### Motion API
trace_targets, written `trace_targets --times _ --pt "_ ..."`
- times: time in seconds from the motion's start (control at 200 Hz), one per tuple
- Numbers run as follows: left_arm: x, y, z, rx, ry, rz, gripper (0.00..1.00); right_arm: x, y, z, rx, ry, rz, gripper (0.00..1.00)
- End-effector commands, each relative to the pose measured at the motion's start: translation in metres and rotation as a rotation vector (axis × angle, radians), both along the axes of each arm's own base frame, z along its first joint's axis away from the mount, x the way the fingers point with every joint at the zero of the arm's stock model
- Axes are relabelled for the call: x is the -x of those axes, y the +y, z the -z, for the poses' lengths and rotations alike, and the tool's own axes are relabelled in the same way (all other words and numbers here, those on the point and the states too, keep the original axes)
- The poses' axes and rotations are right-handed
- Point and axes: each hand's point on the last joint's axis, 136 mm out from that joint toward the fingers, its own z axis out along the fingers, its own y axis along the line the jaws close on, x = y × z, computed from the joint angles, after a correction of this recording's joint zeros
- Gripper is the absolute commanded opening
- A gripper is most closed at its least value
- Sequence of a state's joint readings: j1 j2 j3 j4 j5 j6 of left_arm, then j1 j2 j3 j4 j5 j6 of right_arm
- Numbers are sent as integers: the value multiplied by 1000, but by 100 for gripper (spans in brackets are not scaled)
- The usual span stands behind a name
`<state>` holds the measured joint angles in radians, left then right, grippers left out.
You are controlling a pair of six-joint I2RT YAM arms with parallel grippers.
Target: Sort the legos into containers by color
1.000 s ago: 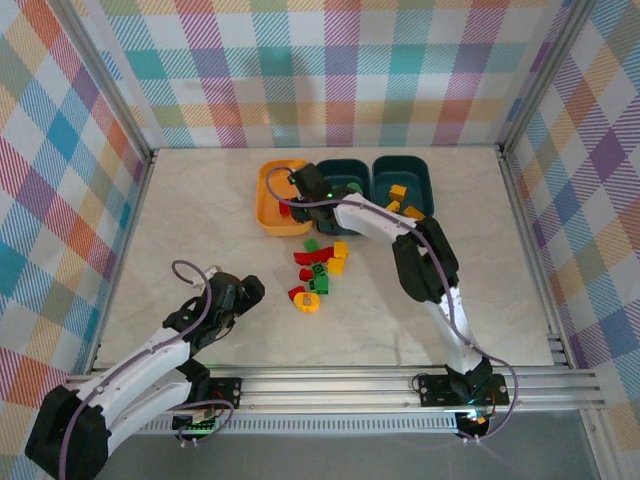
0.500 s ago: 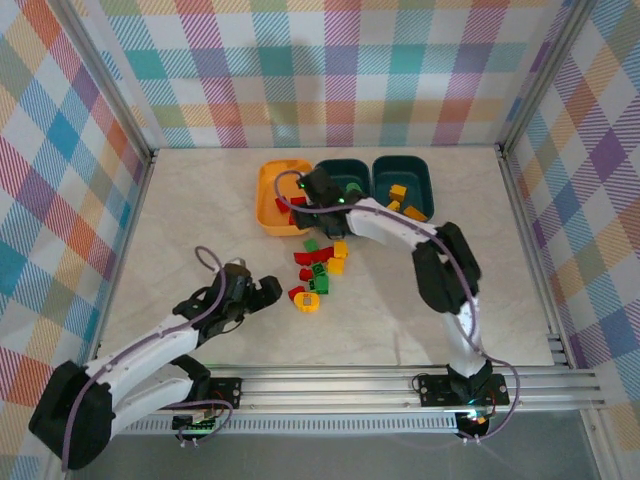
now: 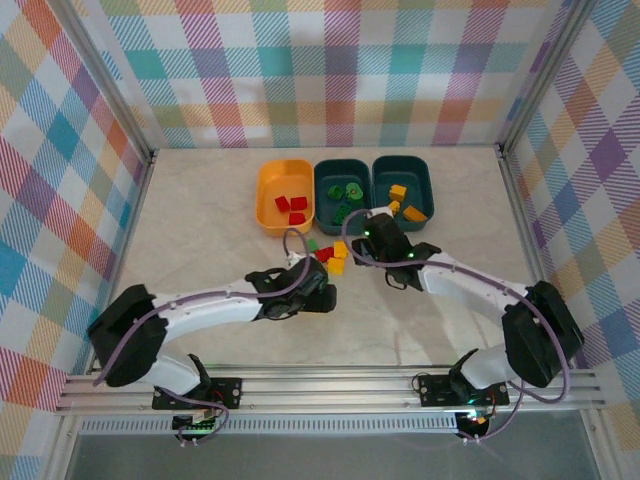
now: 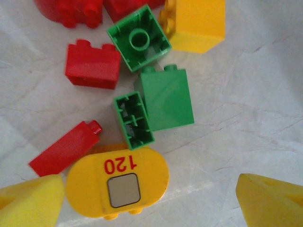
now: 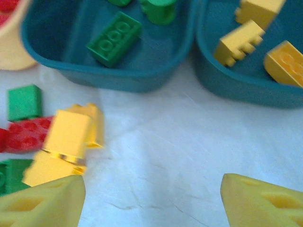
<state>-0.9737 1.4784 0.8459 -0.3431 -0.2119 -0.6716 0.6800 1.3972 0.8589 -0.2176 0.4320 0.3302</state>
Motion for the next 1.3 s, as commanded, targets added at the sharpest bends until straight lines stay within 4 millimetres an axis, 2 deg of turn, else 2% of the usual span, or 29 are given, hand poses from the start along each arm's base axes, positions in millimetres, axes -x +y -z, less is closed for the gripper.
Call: trace_targets --times 0.0,0.12,0.255,0.475,0.57,0.84,1.085,1.295 --pt "3 6 12 -129 32 -1 91 -5 -15 -13 -53 -58 79 76" --pt "4 13 22 -220 53 -47 90 1 -24 -10 -47 -52 86 76" --pt "6 16 20 -251 54 -66 90 1 -29 -6 -69 -63 99 78" --pt "9 3 -10 -198 14 -41 91 1 -29 -1 -74 -43 100 78" --pt "10 9 -15 -207 0 -45 93 1 -29 -1 -78 -42 99 78" --pt "14 23 16 -257 41 -104 94 1 -28 0 -82 -38 96 78" --pt "1 24 46 -261 78 -143 90 2 -28 -1 -86 -43 90 78" --pt "-11 26 49 -272 50 -147 82 3 -28 -3 -88 -49 84 77"
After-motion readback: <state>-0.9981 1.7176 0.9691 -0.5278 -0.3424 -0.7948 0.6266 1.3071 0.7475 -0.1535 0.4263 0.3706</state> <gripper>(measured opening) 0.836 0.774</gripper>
